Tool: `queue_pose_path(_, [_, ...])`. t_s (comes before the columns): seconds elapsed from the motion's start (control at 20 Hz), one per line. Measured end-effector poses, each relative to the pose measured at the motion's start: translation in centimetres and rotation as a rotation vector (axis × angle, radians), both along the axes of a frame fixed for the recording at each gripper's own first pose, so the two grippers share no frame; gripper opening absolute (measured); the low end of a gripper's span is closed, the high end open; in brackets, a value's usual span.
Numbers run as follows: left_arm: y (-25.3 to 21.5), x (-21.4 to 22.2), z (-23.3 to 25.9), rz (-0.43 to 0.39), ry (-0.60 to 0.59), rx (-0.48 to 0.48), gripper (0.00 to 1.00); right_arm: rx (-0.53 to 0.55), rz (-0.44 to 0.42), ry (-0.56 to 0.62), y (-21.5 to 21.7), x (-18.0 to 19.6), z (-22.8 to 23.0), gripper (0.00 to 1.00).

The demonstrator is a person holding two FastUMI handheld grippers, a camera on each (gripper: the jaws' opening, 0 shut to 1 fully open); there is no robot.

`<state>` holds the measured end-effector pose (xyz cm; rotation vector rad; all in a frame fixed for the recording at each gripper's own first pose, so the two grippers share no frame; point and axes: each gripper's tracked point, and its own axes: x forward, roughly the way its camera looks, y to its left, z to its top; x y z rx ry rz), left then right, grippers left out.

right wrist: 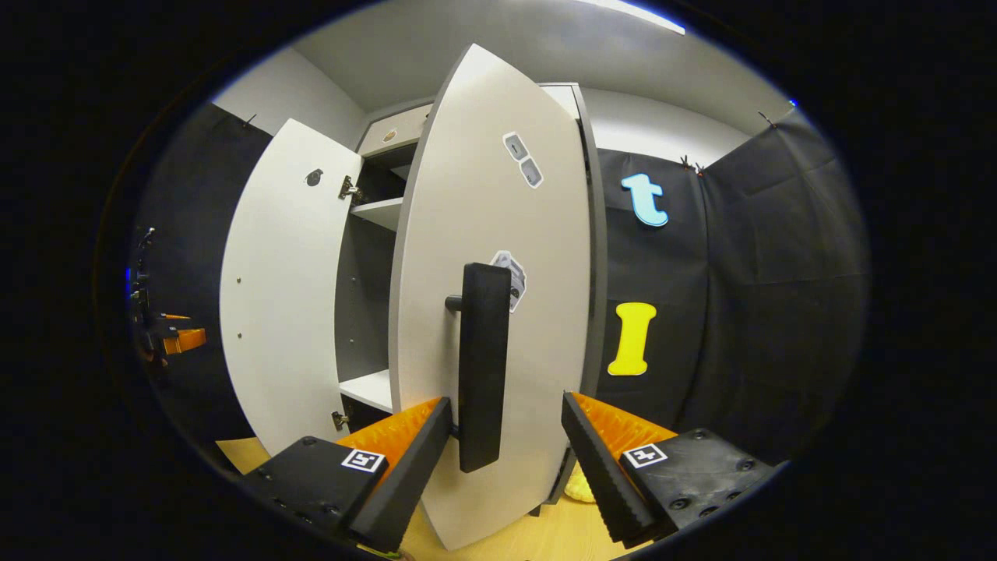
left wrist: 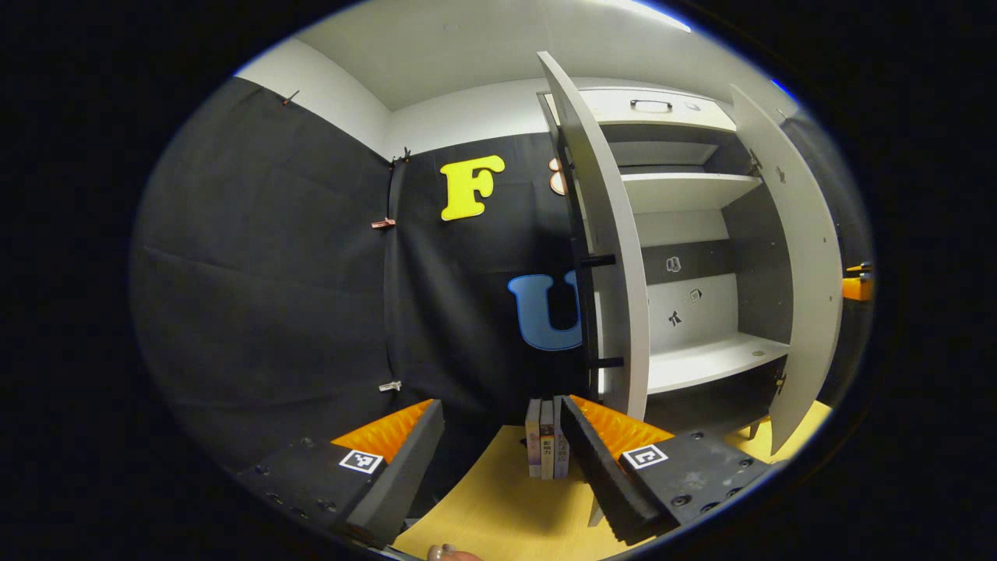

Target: Grasp the bottle in the cabinet with the left hand and place it on the coaster, then close the right door with the right hand and the left door with the left hand.

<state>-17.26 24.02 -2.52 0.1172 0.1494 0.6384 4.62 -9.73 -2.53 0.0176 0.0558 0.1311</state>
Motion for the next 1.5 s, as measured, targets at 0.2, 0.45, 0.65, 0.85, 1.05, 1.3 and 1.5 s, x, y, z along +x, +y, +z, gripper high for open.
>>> queue_pose_path(0.2, [0.5,0.9,-0.4,-0.04,0.006,-0.024,0.96,0.032,0.073,0.01,3.5,1.5,-0.2,0.95])
queue_pose_path(0.45, [1.1,2.5,0.5,-0.093,0.039,0.031,0.96,0.019,0.086,0.038,5.2,1.8,-0.8,0.98])
queue_pose_path(0.65, [0.4,5.0,1.6,-0.178,-0.006,0.002,0.96,0.011,0.048,0.057,4.1,0.4,-1.4,0.97])
queue_pose_path(0.85, [-0.7,7.1,3.2,-0.272,-0.022,0.016,0.95,0.025,0.0,0.077,2.8,-0.7,-2.1,0.97])
queue_pose_path(1.05, [-1.0,7.5,3.2,-0.305,-0.019,-0.003,0.92,0.032,-0.043,0.119,1.5,-1.1,-3.7,0.98])
queue_pose_path(1.3, [-1.1,7.7,3.0,-0.342,-0.046,-0.062,0.91,0.018,-0.065,0.135,0.4,-1.0,-4.6,0.98])
queue_pose_path(1.5, [-1.4,8.2,2.8,-0.375,-0.061,-0.09,0.91,0.009,-0.076,0.125,-0.5,-0.4,-4.4,0.98])
